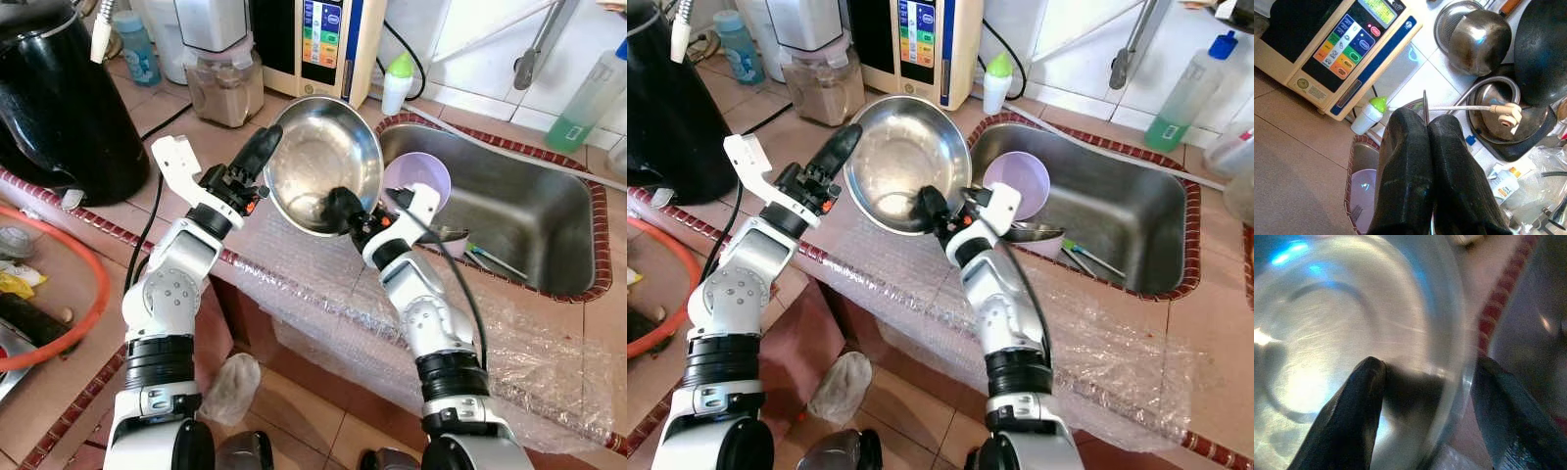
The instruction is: Kitchen organization
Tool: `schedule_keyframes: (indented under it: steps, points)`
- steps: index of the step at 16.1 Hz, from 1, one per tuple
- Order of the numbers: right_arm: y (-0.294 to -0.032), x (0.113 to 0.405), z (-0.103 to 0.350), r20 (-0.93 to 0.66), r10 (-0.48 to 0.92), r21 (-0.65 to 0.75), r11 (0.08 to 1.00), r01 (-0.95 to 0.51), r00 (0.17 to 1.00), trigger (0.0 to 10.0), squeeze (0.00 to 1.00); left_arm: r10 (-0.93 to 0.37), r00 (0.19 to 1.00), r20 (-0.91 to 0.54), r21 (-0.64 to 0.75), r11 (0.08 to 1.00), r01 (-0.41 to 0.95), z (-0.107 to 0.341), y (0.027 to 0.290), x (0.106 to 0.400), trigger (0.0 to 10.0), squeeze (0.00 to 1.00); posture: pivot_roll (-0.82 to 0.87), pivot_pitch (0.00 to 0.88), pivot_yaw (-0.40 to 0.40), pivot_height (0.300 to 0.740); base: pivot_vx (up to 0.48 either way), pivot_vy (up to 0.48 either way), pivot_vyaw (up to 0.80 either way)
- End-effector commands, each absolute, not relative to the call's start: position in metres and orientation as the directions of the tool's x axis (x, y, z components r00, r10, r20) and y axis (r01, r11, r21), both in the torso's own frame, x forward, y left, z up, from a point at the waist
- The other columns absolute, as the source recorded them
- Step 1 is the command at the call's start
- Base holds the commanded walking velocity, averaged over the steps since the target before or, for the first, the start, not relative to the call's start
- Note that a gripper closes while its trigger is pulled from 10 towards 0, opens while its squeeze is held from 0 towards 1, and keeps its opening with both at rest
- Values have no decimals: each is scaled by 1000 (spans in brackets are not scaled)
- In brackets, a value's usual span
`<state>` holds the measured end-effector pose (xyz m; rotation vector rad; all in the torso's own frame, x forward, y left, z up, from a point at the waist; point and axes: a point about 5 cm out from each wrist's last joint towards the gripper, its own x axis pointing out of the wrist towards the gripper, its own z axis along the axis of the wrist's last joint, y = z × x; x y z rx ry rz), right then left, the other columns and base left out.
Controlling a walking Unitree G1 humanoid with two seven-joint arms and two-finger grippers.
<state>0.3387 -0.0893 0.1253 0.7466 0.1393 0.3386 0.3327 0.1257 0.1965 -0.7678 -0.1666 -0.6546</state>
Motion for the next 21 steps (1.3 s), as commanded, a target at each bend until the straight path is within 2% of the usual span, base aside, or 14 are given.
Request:
schedule_keyframes:
  steps: [1, 11, 16, 21]
  points:
    - [-88, 340, 124, -15, 358, 715, 657, -240, 934, 0, 0, -501, 768, 400, -568, 522, 636, 204, 125, 330, 0, 0, -22, 42, -7, 740, 0, 0, 0]
    - [-99, 348, 124, -33, 314, 764, 620, -178, 949, 0, 0, -510, 764, 395, -568, 518, 640, 201, 123, 331, 0, 0, -31, 37, -5, 740, 0, 0, 0]
    - [-112, 360, 138, 6, 265, 758, 627, -177, 964, 0, 0, -533, 768, 356, -558, 538, 632, 192, 120, 332, 0, 0, -35, 43, 3, 740, 0, 0, 0]
    - [-108, 364, 139, 9, 269, 767, 617, -179, 963, 0, 0, -544, 769, 335, -536, 561, 631, 191, 122, 337, 0, 0, -19, 45, 6, 740, 0, 0, 0]
